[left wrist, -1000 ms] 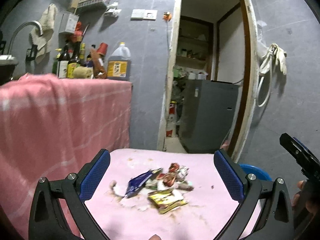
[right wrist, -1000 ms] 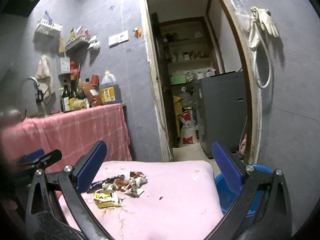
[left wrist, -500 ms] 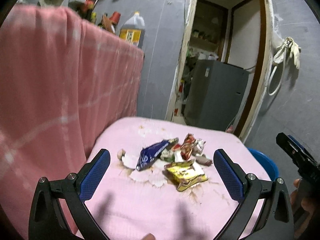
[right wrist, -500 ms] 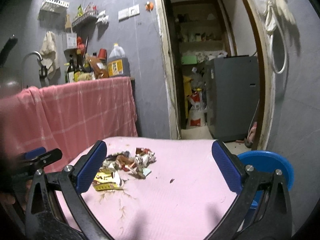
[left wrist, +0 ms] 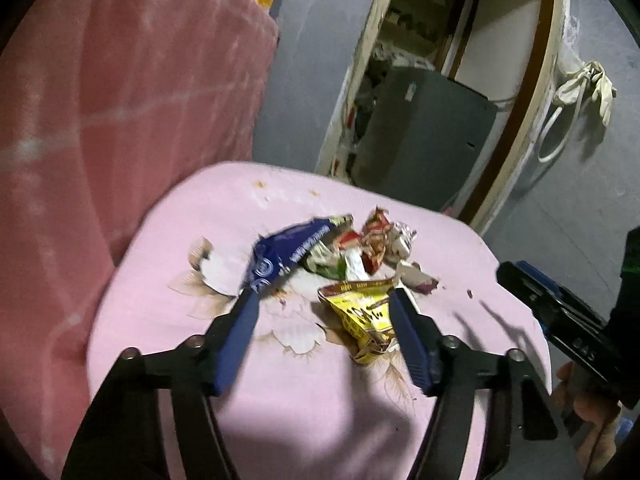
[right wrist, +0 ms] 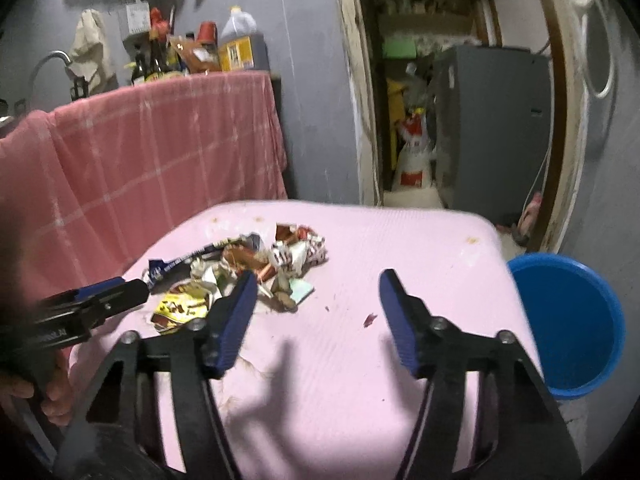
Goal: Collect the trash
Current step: 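Grasp the yellow wrapper with the left tool while the right tool grasps a small brown scrap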
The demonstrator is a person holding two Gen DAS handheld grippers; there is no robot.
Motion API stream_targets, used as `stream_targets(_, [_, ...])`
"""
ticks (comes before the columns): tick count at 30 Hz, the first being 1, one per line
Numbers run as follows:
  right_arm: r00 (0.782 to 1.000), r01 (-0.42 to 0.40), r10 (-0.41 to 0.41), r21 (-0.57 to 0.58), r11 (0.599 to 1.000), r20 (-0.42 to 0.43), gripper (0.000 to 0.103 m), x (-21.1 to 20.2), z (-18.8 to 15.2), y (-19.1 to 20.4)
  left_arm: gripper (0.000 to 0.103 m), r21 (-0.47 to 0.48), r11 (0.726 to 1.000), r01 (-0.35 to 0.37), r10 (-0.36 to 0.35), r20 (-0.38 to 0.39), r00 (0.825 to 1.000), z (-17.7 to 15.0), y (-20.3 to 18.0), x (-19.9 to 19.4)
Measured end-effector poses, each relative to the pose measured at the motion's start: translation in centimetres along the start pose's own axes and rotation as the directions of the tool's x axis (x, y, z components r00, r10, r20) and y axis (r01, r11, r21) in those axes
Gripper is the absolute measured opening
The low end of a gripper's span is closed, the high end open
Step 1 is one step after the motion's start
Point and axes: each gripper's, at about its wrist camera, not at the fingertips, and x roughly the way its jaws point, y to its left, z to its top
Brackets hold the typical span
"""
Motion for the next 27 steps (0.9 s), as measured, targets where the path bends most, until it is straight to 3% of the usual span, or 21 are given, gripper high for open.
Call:
stream_targets(6, [0.996,-0.029,0.031,0.022,0.999,-0.089,0.037,2.8,0.9,-0.2,0.045,-0.022,1.0,0.02,-0.021,-0.072,0.997,0.4,0.5,1.6])
stream_targets(15, [0.964,-0.111,0.112,0.019,0.994,-0.241,0.026,6.6,0.0,0.6,0.044,-0.044,0.998,0.052,-0.058,-0.13,0.99,0.9,1.0,2.8])
stream_targets(20, [0.959,-0.134,0.126,-0.012,0.991,-0.253,0.022,7.0,0.0,1.4,0.044,-0.039,0.997,0.062,-0.067,-0.139,0.988,1.1,1.0,3.0])
stream_targets(22, [0.958,-0.139,0.128,-0.025,0.99,-0.255,0.021,7.0,-0.1,1.6,0.035,-0.036,0.997,0.074,-0.079,-0.143,0.987,1.0,0.9,3.0])
stream_targets(27, [0.956,-0.147,0.135,-0.031,0.989,-0.26,0.021,7.0,0.0,1.7,0.028,-0.032,0.995,0.092,-0.096,-0.146,0.985,1.2,0.3,3.6])
